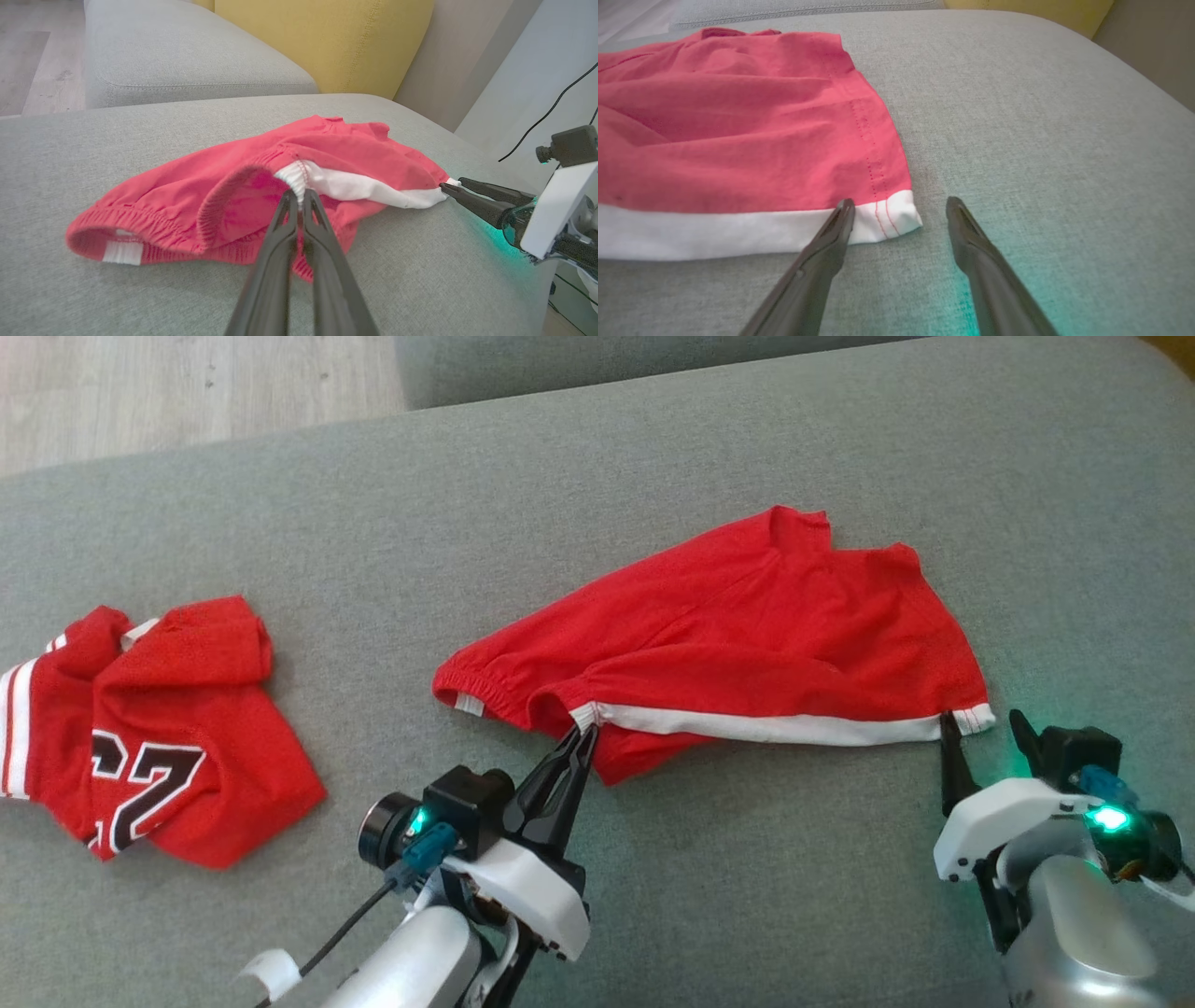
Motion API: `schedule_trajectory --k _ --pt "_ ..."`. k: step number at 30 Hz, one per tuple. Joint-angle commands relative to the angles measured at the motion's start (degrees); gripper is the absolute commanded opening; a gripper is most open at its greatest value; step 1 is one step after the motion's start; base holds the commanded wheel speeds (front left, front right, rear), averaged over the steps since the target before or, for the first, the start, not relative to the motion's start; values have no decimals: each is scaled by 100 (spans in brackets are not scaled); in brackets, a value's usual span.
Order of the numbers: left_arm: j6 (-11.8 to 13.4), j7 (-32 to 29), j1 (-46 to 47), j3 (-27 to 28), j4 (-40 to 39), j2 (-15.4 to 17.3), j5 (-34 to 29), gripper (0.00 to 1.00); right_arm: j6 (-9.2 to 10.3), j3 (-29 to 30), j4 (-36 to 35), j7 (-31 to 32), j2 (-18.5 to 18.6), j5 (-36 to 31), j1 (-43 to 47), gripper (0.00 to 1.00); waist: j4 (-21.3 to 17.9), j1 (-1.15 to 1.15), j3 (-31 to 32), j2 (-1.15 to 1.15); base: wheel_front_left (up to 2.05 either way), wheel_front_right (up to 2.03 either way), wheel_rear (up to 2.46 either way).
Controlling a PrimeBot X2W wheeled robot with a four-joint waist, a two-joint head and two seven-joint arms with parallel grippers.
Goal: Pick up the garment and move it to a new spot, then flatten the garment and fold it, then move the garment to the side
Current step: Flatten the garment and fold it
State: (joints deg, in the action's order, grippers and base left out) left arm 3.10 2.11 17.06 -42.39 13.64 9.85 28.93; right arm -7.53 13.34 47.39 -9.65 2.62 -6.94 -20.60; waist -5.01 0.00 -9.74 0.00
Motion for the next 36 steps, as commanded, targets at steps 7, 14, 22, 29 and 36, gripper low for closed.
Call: schedule_trajectory --k 7,14,22,29,36 --pt "39 27 185 170 -184 56 63 0 4 -277 34 -141 26 -77 -205 100 -12 0 -6 0 0 0 0" --pt "57 9 190 169 -207 89 99 0 4 -383 146 -162 26 -8 -270 0 -16 0 -23 0 0 0 0" --pt "107 -6 193 225 -254 244 108 0 4 -667 110 -333 26 637 -297 0 -17 0 76 0 0 0 0" --pt "169 -8 312 358 -331 435 93 0 4 -1095 -352 -284 26 1987 -245 0 -43 0 330 0 0 0 0" --pt "61 -218 712 468 -499 766 34 0 4 -1677 -1686 121 26 2800 -319 0 -115 0 594 0 0 0 0"
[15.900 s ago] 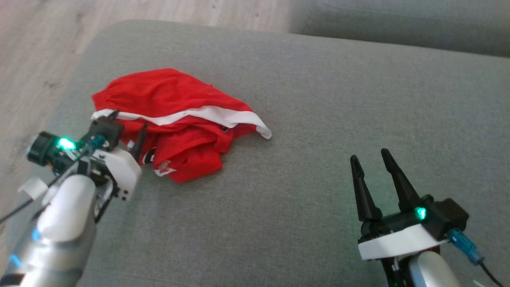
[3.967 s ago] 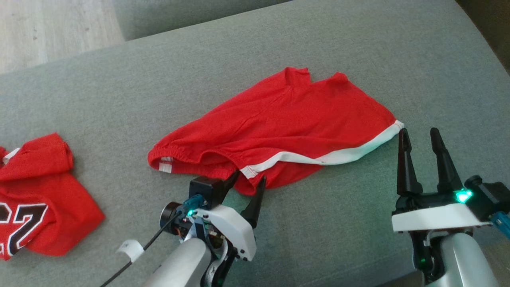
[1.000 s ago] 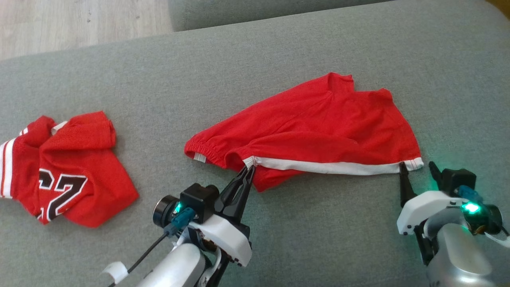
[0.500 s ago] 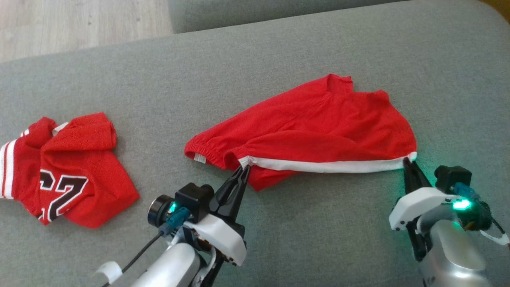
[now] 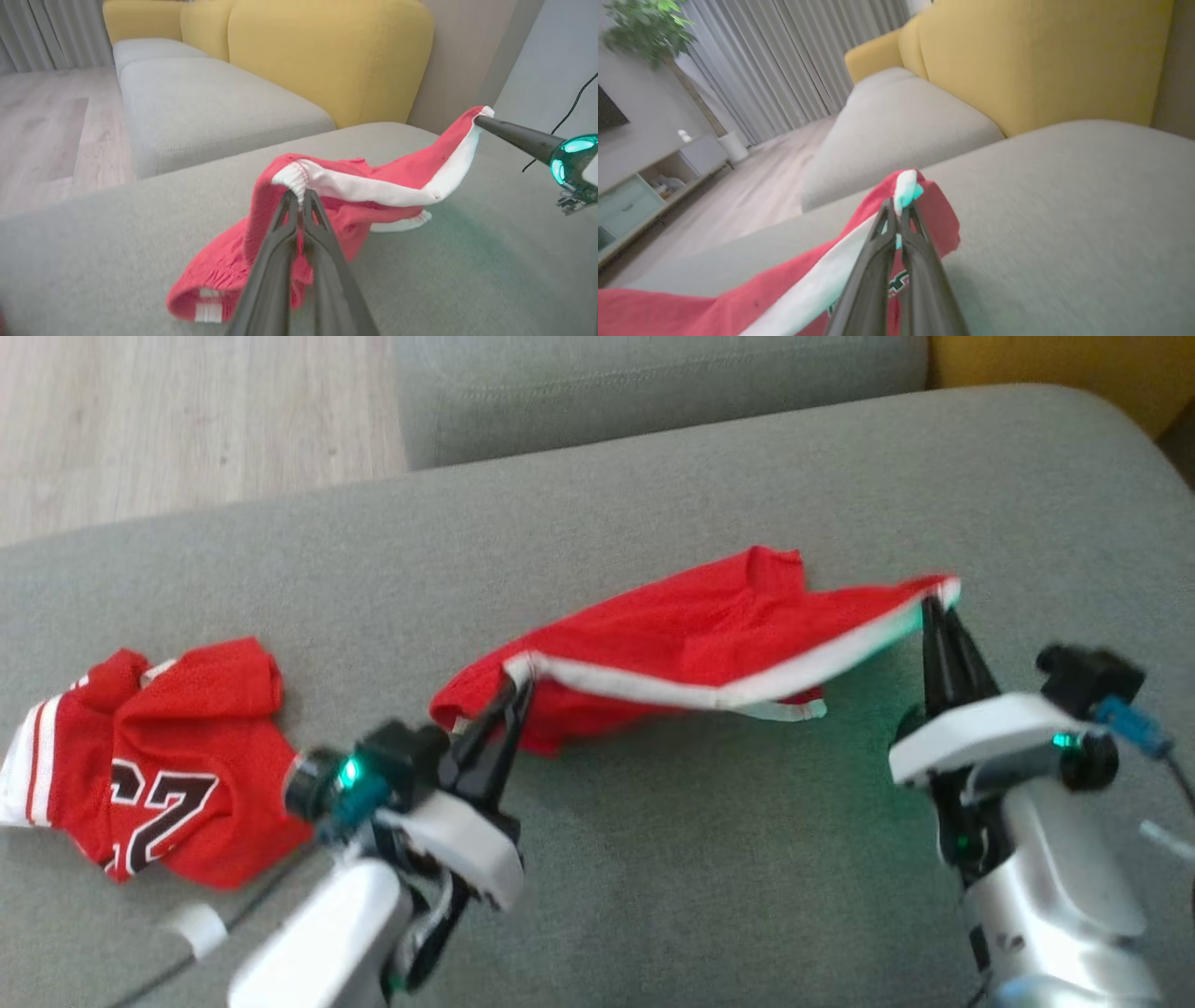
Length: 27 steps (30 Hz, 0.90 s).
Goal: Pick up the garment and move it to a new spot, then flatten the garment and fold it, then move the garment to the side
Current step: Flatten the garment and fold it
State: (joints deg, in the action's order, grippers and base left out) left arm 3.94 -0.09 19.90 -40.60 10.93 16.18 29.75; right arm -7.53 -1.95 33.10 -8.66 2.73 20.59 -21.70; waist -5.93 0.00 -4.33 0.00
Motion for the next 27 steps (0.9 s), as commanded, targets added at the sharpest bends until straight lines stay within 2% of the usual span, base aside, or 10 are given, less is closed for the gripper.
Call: schedule_trajectory --k 1,9,17,21,27 --pt "-39 -21 537 326 -267 194 -69 0 4 -171 -489 118 15 110 -260 0 -32 0 86 0 0 0 0" --pt "-357 -382 1760 612 -482 601 -163 0 4 -116 -2231 769 147 189 -1006 0 -47 0 399 0 0 0 0" --pt "-604 -526 2814 838 -486 709 -168 0 4 -111 -2968 1078 300 -301 -1545 0 8 0 580 0 0 0 0" --pt "-611 -562 2968 940 -517 778 -108 0 4 -65 -3316 1208 262 -486 -1473 0 21 0 657 0 0 0 0" --pt "-563 -710 2609 888 -927 928 -13 0 4 33 -3846 1568 212 -634 -947 0 15 0 656 0 0 0 0"
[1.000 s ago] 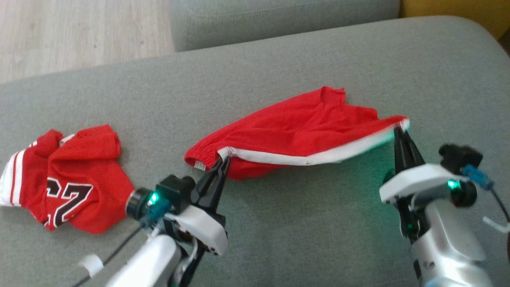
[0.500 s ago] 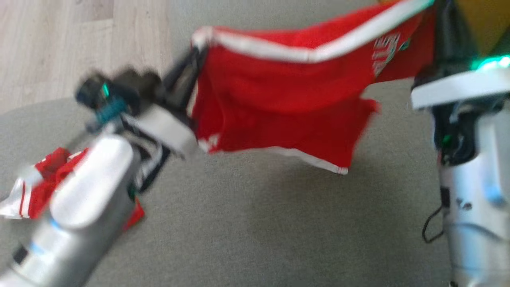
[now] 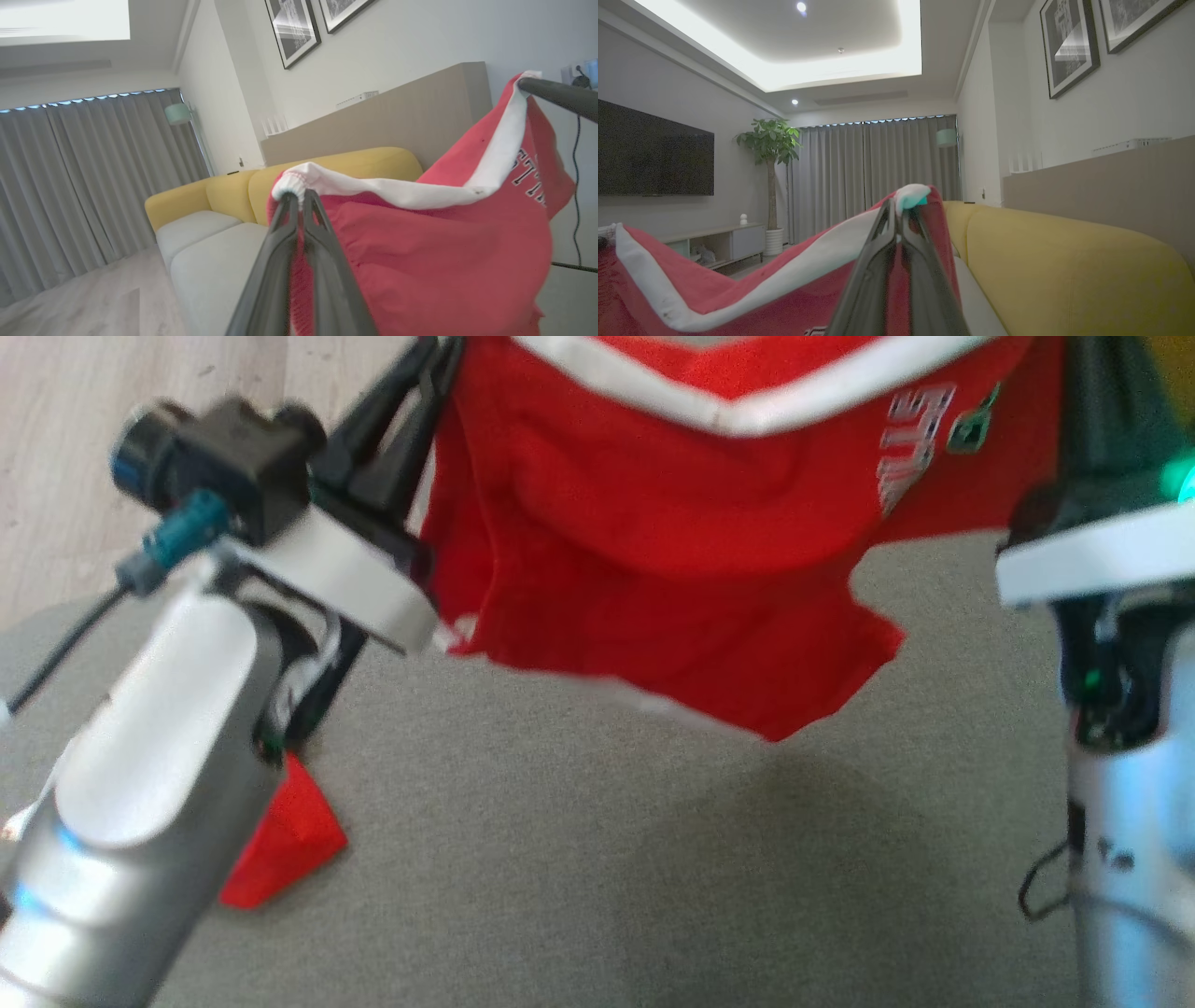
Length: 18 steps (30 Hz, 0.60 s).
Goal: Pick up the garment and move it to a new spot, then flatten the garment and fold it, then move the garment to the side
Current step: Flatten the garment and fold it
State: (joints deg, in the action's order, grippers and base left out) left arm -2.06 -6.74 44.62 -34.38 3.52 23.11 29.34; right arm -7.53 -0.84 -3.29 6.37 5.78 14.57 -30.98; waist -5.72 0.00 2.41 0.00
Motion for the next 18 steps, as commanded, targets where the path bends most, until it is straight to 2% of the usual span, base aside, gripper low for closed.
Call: schedule_trajectory --k 1,6,10,13,18 --pt "65 -81 49 266 -279 263 56 0 4 -68 -288 131 -100 -43 69 0 -12 0 -38 0 0 0 0" --pt "159 -245 -204 300 -608 407 168 0 4 -21 -528 352 -77 -76 304 0 -51 0 -214 0 0 0 0" --pt "190 -295 -134 385 -619 481 209 0 4 -23 -426 375 -24 -94 95 0 -160 0 -526 0 0 0 0" --pt "139 -192 77 423 -313 518 124 0 4 -98 -18 203 42 -196 -332 0 -237 0 -881 0 0 0 0" --pt "-141 185 1024 365 624 434 -222 0 4 -295 1176 -215 234 -354 -1491 0 -273 0 -1521 0 0 0 0"
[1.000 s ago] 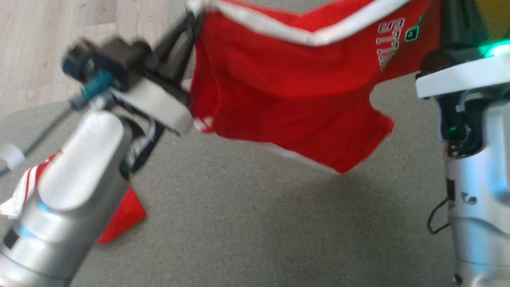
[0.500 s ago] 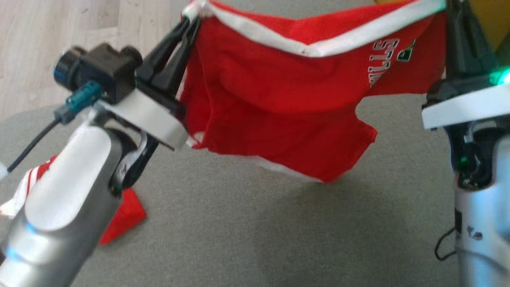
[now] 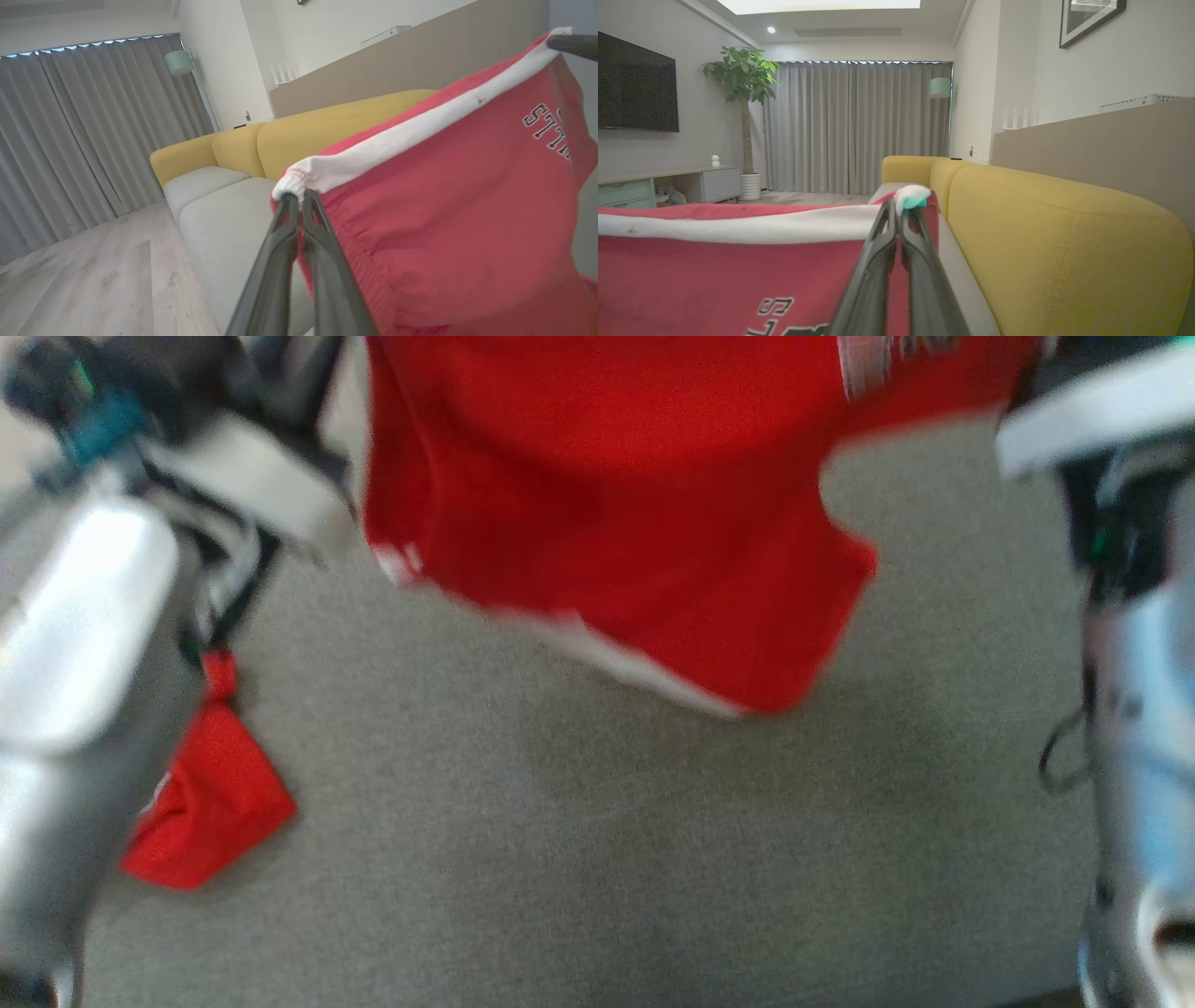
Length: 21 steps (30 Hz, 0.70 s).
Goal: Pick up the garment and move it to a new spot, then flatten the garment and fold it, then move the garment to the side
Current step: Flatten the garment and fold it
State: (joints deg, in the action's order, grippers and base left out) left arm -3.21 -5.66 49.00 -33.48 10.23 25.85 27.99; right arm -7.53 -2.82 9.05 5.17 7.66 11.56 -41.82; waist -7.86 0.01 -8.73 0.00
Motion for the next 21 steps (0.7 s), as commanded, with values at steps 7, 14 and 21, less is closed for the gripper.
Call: schedule_trajectory --k 7,14,21 --pt "-220 930 2223 288 1580 -401 -311 0 4 -45 1875 -1317 62 -339 -2405 0 -82 -1 -980 0 0 0 0" --pt "-330 1873 2877 158 2589 -769 -464 0 4 166 2995 -1948 -88 -492 -3038 0 -82 -1 -1059 0 0 0 0" --pt "-422 2043 1895 -387 3149 -1098 235 0 4 -623 4184 -2005 126 -121 -2165 0 -78 -1 -986 0 0 0 0"
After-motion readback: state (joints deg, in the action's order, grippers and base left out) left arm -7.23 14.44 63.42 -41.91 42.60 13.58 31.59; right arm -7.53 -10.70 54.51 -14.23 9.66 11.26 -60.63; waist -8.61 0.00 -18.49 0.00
